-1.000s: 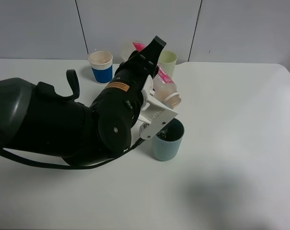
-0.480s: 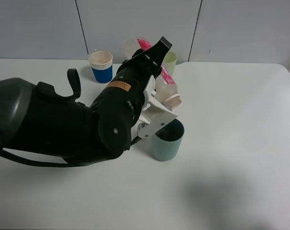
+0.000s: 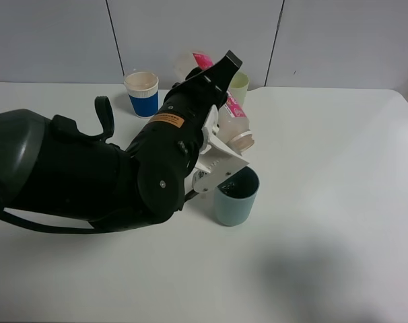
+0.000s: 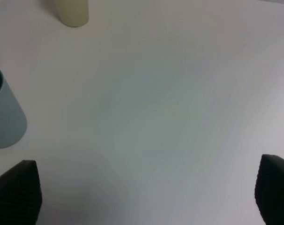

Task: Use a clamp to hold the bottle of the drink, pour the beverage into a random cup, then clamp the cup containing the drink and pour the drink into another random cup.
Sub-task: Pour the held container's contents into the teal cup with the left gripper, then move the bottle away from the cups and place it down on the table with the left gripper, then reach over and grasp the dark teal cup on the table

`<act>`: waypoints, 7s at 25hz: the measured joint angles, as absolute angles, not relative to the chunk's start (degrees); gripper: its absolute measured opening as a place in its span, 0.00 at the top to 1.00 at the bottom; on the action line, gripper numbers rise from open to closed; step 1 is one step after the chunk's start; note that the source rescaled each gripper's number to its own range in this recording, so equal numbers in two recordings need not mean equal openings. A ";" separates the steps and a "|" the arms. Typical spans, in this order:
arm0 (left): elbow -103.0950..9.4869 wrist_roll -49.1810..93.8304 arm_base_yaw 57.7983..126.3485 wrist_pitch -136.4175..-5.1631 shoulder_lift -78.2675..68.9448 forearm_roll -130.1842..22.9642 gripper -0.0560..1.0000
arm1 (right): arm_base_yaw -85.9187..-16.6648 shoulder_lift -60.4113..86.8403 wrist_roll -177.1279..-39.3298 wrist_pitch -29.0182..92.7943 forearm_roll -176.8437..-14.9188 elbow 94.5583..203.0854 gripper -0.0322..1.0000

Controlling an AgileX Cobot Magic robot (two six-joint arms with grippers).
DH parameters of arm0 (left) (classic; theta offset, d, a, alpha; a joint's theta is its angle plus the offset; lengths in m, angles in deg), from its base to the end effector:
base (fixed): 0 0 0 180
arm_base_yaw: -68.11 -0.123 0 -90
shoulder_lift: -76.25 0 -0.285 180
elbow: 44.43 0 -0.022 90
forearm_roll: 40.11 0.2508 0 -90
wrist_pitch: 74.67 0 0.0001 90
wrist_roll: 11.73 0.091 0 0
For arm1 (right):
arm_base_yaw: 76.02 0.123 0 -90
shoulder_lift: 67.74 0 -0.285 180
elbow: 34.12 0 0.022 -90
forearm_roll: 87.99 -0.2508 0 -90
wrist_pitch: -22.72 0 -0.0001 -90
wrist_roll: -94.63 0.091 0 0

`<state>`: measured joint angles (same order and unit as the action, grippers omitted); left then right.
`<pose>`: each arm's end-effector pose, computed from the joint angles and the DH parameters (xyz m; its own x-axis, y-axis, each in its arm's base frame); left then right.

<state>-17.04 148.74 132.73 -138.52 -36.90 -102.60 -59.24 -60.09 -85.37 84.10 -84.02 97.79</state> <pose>0.2125 -0.2789 0.1983 0.2073 0.7829 0.5867 -0.0579 -0.5888 0.8062 -0.0048 -0.0072 0.2789 -0.4275 -0.1635 -0.8891 -0.2507 0.9664 -0.0572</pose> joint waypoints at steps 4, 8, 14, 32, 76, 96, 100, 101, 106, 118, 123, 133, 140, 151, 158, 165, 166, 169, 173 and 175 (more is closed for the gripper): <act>-17.04 143.30 132.73 -136.71 -36.90 -103.24 0.94 | -59.24 -60.09 -85.37 84.10 -84.02 97.79 0.25; -17.04 134.42 132.73 -132.72 -36.90 -104.88 0.94 | -59.24 -60.09 -85.37 84.10 -84.02 97.79 0.25; -17.04 118.18 131.56 -123.11 -34.98 -107.50 0.94 | -59.24 -60.09 -85.37 84.10 -84.02 97.79 0.25; -6.80 47.96 114.57 -110.48 -22.64 -72.73 0.94 | -59.24 -60.09 -85.37 84.10 -84.02 97.79 0.25; 10.02 -26.03 67.56 -119.72 -27.59 -20.79 0.94 | -59.24 -60.09 -85.37 84.10 -84.02 97.79 0.25; 10.06 -19.50 67.56 -125.13 -36.25 -19.15 0.94 | -59.24 -60.09 -85.37 84.10 -84.02 97.79 0.25; 10.06 -18.62 67.46 -125.26 -36.39 -19.15 0.94 | -59.24 -60.09 -85.37 84.10 -84.02 97.79 0.25; 10.06 -17.95 67.46 -125.26 -36.39 -19.15 0.94 | -59.24 -60.09 -85.37 84.10 -84.02 97.79 0.25; 10.06 -15.46 67.46 -125.26 -36.39 -19.10 0.94 | -59.24 -60.09 -85.37 84.10 -84.02 97.79 0.25; 10.01 -15.39 67.46 -127.75 -38.46 -19.04 0.94 | -59.24 -60.09 -85.37 84.10 -84.02 97.79 0.25; 10.06 -15.12 67.46 -130.24 -40.71 -19.10 0.94 | -59.24 -60.09 -85.37 84.10 -84.02 97.79 0.25; 10.06 -14.96 67.31 -130.46 -40.77 -19.10 0.94 | -59.24 -60.09 -85.37 84.10 -84.02 97.79 0.25; 10.06 -14.96 67.26 -130.07 -40.77 -19.10 0.57 | -59.24 -60.09 -85.37 84.10 -84.02 97.79 0.25; 12.61 -15.99 67.26 -130.20 -37.74 -19.10 0.15 | -59.24 -60.09 -85.37 84.10 -84.02 97.79 0.25; 17.93 -17.36 67.26 -127.07 -24.77 -22.27 0.15 | -59.24 -60.09 -85.37 84.10 -84.02 97.79 0.25; 18.22 -17.55 67.26 -113.72 -3.72 -27.15 0.15 | -59.24 -60.09 -85.37 84.10 -84.02 97.79 0.25; 18.22 -17.55 67.26 -111.80 -1.09 -27.93 0.15 | -59.24 -60.09 -85.37 84.10 -84.02 97.79 0.25; 17.70 -17.55 67.26 -105.24 6.95 -29.44 0.15 | -59.24 -60.09 -85.37 84.10 -84.02 97.79 0.25; 14.64 -17.50 67.26 -93.20 17.01 -29.88 0.15 | -59.24 -60.09 -85.37 84.10 -84.02 97.79 0.25; 12.34 -17.45 67.26 -87.06 22.15 -29.90 0.13 | -59.24 -60.09 -85.37 84.10 -84.02 97.79 0.25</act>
<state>12.34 -17.45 67.26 -87.06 22.15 -29.90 -59.24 -60.09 -85.37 84.10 -84.02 97.79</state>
